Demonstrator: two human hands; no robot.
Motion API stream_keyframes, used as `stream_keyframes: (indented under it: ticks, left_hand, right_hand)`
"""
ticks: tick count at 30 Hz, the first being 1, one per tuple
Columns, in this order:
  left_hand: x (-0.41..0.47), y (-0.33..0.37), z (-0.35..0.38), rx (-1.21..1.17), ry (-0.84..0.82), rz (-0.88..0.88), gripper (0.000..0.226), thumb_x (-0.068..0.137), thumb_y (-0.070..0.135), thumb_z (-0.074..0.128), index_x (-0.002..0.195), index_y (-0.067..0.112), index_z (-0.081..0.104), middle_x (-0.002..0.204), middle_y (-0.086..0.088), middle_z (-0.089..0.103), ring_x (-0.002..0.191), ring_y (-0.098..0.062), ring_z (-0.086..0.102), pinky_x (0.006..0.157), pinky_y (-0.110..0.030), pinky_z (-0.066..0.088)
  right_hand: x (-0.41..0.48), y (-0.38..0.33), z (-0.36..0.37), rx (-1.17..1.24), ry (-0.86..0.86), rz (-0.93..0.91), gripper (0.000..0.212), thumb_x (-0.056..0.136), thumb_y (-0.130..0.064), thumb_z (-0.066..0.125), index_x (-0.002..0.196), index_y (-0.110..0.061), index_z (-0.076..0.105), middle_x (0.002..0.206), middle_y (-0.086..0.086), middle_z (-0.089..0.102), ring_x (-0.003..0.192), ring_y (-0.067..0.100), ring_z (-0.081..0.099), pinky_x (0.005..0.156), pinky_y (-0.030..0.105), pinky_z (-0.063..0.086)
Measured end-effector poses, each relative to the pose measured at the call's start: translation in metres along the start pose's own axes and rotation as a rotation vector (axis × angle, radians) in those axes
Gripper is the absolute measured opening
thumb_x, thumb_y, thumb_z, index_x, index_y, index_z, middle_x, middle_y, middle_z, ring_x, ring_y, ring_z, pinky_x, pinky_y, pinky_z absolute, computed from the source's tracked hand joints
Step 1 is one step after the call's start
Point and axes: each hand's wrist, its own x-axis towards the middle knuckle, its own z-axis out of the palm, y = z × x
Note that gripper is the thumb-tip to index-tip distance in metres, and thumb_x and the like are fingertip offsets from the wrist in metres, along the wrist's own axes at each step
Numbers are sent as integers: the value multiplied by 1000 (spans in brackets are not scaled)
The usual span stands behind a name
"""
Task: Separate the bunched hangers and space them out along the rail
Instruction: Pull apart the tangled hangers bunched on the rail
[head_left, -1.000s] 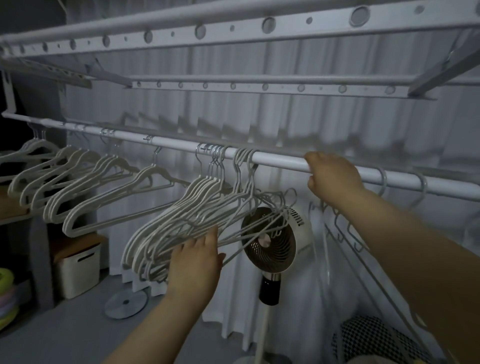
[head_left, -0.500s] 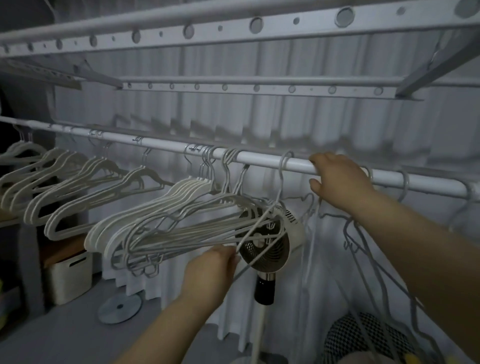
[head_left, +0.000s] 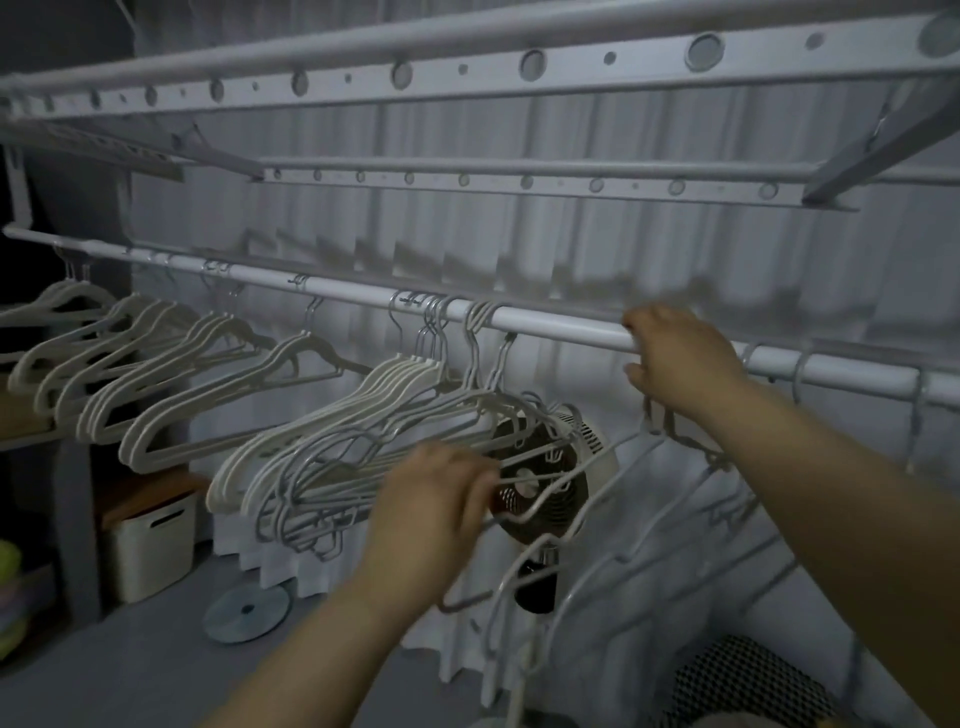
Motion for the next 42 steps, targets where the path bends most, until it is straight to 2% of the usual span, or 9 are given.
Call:
stream_keyframes:
  ticks: [3, 7, 12, 18, 26, 29, 31, 34, 42]
  left_hand:
    - [7, -29, -20, 239, 147, -80, 35, 78, 28, 42, 84, 10, 72, 81, -8, 71, 74, -30, 66, 70, -32, 49]
    - [10, -52, -29, 482, 40, -209, 28, 70, 25, 61, 89, 6, 70, 84, -15, 71, 74, -36, 68, 64, -45, 54]
    - [8, -63, -18, 552, -99, -176, 28, 41, 18, 87, 64, 12, 71, 58, -7, 67, 49, -31, 64, 45, -34, 51]
    - [7, -51, -9, 539, -205, -87, 30, 31, 8, 89, 39, 16, 60, 41, -2, 56, 39, -24, 56, 39, -22, 43]
    - [21, -28, -16, 500, -56, 45, 16, 64, 20, 62, 48, 17, 66, 49, 1, 63, 45, -23, 57, 37, -24, 39]
    - [29, -12, -15, 466, -95, 28, 16, 56, 12, 79, 49, 16, 65, 45, -2, 61, 40, -24, 56, 37, -22, 30]
    - [36, 3, -14, 387, -118, -31, 11, 67, 11, 75, 59, 13, 68, 51, -5, 64, 47, -26, 60, 40, -23, 28]
    - [54, 20, -3, 217, -173, -182, 26, 91, 20, 48, 78, 7, 66, 79, -8, 70, 73, -28, 64, 62, -33, 48]
    - [68, 38, 28, 170, -323, -477, 22, 90, 12, 46, 92, 6, 66, 91, -13, 71, 83, -30, 66, 67, -31, 47]
  right_hand:
    - [-7, 11, 2, -6, -7, 21, 52, 84, -17, 57, 133, -10, 38, 129, 15, 48, 117, 31, 42, 93, 34, 34]
    - [-13, 19, 3, -8, 11, 34, 53, 81, -11, 57, 132, -9, 40, 126, 16, 49, 114, 32, 43, 92, 34, 32]
    - [-19, 25, 2, 11, 4, 41, 56, 80, -5, 56, 134, -10, 39, 129, 15, 48, 118, 31, 42, 95, 33, 31]
    - [-31, 41, -4, 63, 10, 49, 58, 79, 2, 54, 134, -10, 41, 134, 16, 47, 123, 31, 40, 99, 34, 32]
    - [-45, 59, -9, 91, 1, 42, 58, 80, 3, 52, 136, -9, 39, 136, 15, 45, 125, 28, 38, 94, 28, 25]
    - [-50, 64, -10, 77, 13, 48, 58, 82, 1, 52, 137, -12, 37, 139, 11, 42, 127, 25, 37, 90, 26, 21]
    - [-52, 67, -10, 76, 19, 35, 57, 82, 0, 52, 136, -12, 38, 140, 11, 42, 128, 25, 36, 94, 26, 22]
    - [-55, 70, -12, 78, -2, 14, 59, 82, 0, 53, 137, -11, 36, 143, 9, 39, 131, 23, 33, 103, 29, 24]
    - [-62, 75, -8, 50, 6, -76, 60, 80, 1, 52, 137, -7, 37, 149, 11, 31, 139, 24, 26, 114, 36, 19]
